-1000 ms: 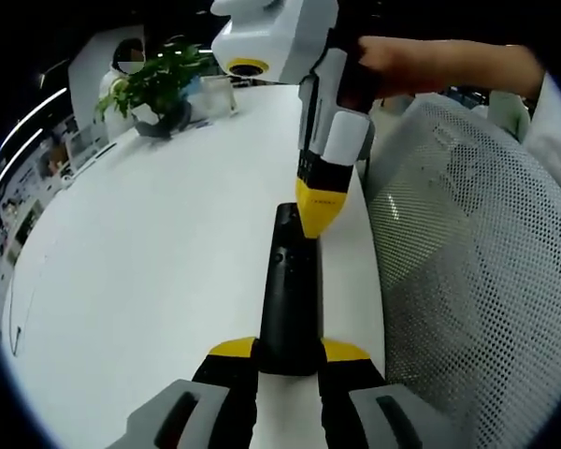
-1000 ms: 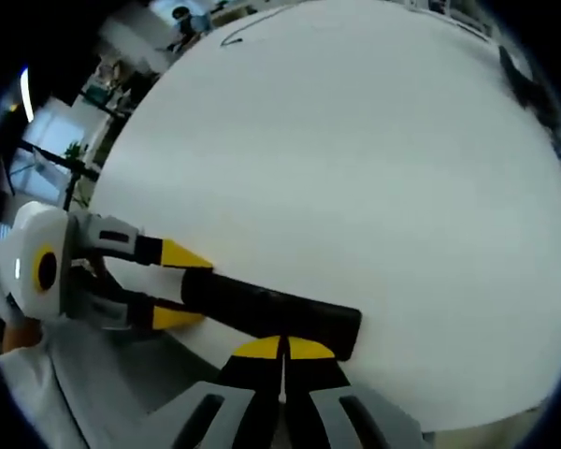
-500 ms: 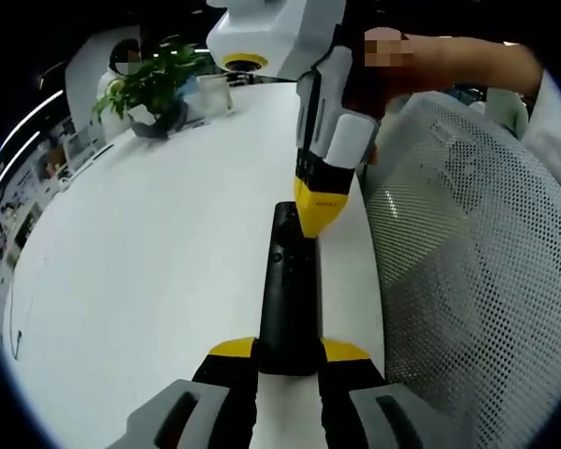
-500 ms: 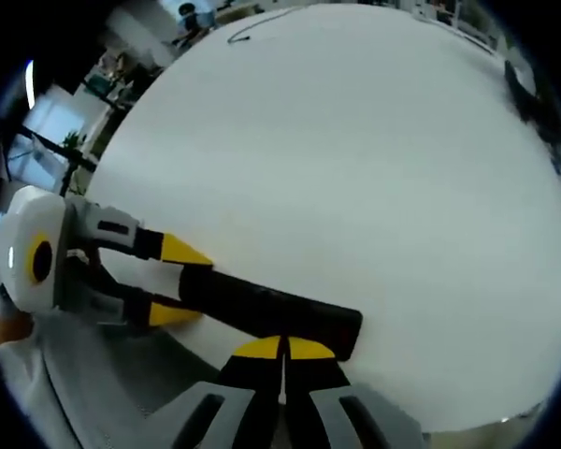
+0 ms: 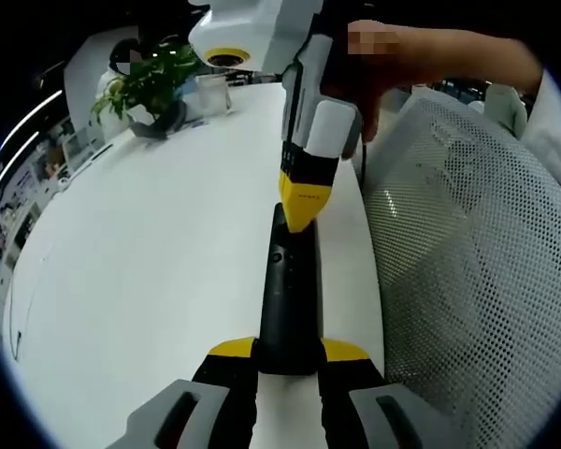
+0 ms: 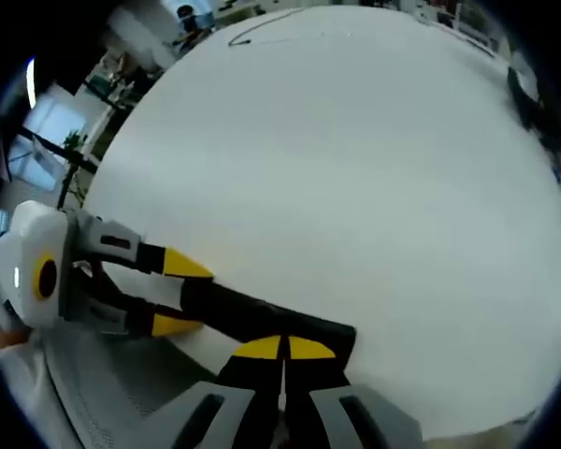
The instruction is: Press the specified remote control buttons in sequence, fully releasing each button before pressing the next.
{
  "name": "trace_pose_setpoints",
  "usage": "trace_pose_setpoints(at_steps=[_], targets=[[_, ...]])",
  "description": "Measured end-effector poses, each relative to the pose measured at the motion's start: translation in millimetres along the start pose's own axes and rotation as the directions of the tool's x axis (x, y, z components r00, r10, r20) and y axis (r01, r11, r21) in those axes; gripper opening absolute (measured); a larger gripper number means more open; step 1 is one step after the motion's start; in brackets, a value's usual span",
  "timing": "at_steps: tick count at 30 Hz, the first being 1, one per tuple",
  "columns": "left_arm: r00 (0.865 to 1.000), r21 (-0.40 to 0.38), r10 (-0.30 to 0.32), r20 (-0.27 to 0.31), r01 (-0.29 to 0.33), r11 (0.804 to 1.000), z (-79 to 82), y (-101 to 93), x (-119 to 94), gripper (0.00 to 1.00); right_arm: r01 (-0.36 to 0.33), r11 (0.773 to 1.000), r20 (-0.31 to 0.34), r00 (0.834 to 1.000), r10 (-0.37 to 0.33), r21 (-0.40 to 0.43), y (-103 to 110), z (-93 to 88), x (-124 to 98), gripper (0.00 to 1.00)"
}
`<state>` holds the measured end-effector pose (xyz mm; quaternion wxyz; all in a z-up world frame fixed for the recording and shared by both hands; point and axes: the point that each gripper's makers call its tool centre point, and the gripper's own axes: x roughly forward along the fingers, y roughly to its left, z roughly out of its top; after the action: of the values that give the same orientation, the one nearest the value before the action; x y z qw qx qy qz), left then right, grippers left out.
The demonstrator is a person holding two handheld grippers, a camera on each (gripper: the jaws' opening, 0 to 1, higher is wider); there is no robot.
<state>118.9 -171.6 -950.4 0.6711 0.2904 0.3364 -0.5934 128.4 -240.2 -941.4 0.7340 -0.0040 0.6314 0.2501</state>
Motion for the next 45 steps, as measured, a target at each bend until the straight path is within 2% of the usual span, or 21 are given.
trace_pose_setpoints(at_steps=[2, 14, 17, 19, 20, 22, 24, 26, 29, 32, 40, 42, 45], targets=[[1.000, -0.001, 0.000, -0.001, 0.000, 1.000, 0.0, -0.1, 0, 0.24, 0.008, 1.000, -0.021, 1.000, -0.008, -0.006, -1, -3.2, 2, 0.00], [1.000, -0.001, -0.001, -0.008, 0.001, 1.000, 0.2, -0.1, 0, 0.24, 0.039, 0.998, -0.015, 0.999, -0.040, -0.051, -2, -2.1, 2, 0.00], [1.000, -0.006, 0.000, -0.006, 0.000, 1.000, 0.2, 0.0, 0, 0.24, 0.039, 0.996, -0.010, 0.999, -0.040, -0.082, -1, -2.8, 2, 0.00], [1.000, -0.004, -0.001, -0.007, 0.001, 1.000, 0.3, 0.0, 0, 0.24, 0.019, 0.988, 0.005, 1.000, -0.018, -0.156, -1, -2.4, 2, 0.00], [1.000, -0.003, -0.001, -0.008, 0.001, 1.000, 0.3, 0.0, 0, 0.24, 0.013, 0.987, 0.015, 1.000, -0.011, -0.159, 0, -2.7, 2, 0.00], [1.000, -0.001, -0.002, -0.010, 0.002, 1.000, 0.4, 0.0, 0, 0.24, 0.000, 0.996, 0.021, 1.000, 0.002, -0.086, -1, -2.4, 2, 0.00], [1.000, 0.001, -0.003, -0.011, 0.003, 1.000, 0.3, 0.0, 0, 0.24, -0.005, 0.995, 0.025, 1.000, 0.007, -0.101, -2, -2.4, 1, 0.00], [1.000, 0.000, -0.002, -0.010, 0.002, 1.000, 0.3, 0.1, 0, 0.24, -0.004, 0.998, 0.032, 0.999, 0.006, -0.057, -2, -1.7, 1, 0.00], [1.000, 0.002, -0.003, -0.009, 0.003, 1.000, 0.3, 0.1, 0, 0.24, -0.003, 0.999, -0.003, 1.000, 0.003, -0.042, -1, -0.6, 1, 0.00], [1.000, 0.006, -0.005, -0.005, 0.005, 1.000, 0.2, -0.1, 0, 0.24, -0.008, 0.999, -0.050, 0.999, 0.006, -0.034, -1, 1.7, 2, 0.00], [1.000, 0.012, -0.010, -0.027, 0.010, 1.000, 0.3, -0.4, 0, 0.23, -0.056, 0.998, -0.021, 0.998, 0.055, -0.027, 14, 20.9, -5, 0.00], [1.000, 0.008, -0.009, -0.024, 0.010, 1.000, 0.1, -0.6, 0, 0.23, -0.073, 0.997, -0.027, 0.997, 0.072, -0.024, 19, 23.7, -3, 0.00], [1.000, 0.007, -0.009, -0.024, 0.009, 1.000, 0.0, -0.3, -1, 0.23, -0.063, 0.997, -0.040, 0.997, 0.061, -0.041, 21, 23.9, 0, 0.00]])
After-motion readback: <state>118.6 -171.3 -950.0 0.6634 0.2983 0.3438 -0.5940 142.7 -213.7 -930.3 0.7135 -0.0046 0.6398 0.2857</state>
